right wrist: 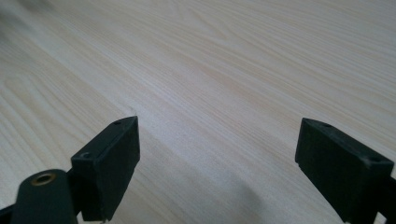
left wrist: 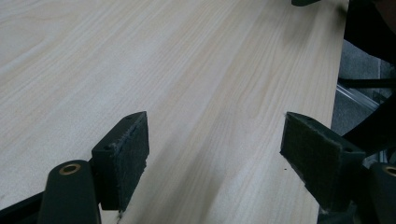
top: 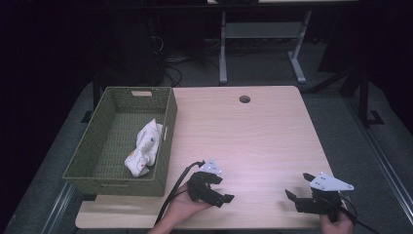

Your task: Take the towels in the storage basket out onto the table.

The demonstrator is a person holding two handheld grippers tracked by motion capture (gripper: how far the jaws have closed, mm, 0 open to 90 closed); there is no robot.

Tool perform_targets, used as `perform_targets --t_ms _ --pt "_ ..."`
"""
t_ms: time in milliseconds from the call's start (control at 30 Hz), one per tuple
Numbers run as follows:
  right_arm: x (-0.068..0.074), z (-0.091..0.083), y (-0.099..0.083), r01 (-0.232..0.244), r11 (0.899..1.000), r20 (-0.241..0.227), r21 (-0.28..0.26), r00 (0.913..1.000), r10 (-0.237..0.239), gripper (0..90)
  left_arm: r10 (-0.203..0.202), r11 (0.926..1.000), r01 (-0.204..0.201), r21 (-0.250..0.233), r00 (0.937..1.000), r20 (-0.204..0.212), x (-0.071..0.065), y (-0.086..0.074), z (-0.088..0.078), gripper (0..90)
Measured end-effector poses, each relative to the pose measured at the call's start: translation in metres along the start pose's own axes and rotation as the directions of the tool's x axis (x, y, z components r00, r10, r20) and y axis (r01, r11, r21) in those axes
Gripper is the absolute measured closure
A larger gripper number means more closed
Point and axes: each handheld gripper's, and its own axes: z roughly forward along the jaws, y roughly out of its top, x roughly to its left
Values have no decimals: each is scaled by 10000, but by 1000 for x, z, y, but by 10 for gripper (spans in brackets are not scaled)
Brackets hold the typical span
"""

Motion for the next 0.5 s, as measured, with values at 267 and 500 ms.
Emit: perform_targets --t_ms 267,500 --pt "3 1 -1 -12 10000 43 44 10000 11 135 32 10000 -31 90 10000 -27 0 8 -5 231" --pt "4 1 1 41 10000 172 69 9998 -42 135 92 9999 -93 64 10000 24 3 25 -15 222"
